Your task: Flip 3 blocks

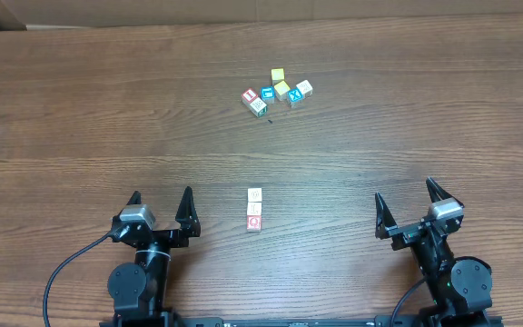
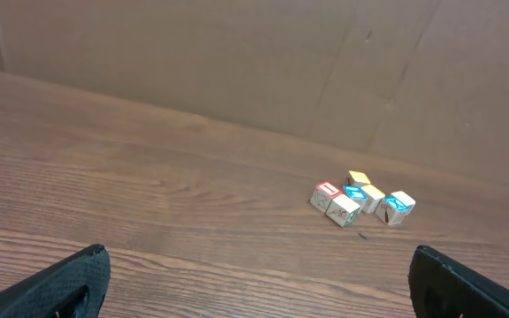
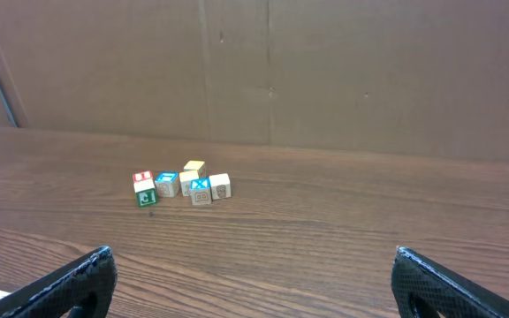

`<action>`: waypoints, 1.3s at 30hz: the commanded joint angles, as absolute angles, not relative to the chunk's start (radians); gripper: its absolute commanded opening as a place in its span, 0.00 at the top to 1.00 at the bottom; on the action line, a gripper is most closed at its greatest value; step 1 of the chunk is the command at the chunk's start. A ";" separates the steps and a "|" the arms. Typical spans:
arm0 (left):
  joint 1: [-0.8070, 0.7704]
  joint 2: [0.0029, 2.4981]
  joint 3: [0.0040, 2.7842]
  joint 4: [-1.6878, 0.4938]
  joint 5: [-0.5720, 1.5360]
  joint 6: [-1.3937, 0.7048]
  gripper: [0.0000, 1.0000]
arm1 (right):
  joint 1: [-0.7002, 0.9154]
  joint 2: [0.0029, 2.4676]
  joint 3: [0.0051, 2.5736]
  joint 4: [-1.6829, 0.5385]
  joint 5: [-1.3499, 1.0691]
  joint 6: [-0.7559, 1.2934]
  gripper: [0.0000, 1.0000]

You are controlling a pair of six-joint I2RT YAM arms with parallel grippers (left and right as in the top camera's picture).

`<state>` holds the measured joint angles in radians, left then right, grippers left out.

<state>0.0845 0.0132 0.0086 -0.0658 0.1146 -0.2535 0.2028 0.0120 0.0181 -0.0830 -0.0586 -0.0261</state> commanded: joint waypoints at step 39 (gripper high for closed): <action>0.078 0.004 0.005 -0.070 0.097 -0.231 0.00 | 0.199 0.003 0.008 -0.081 -0.046 -0.023 0.00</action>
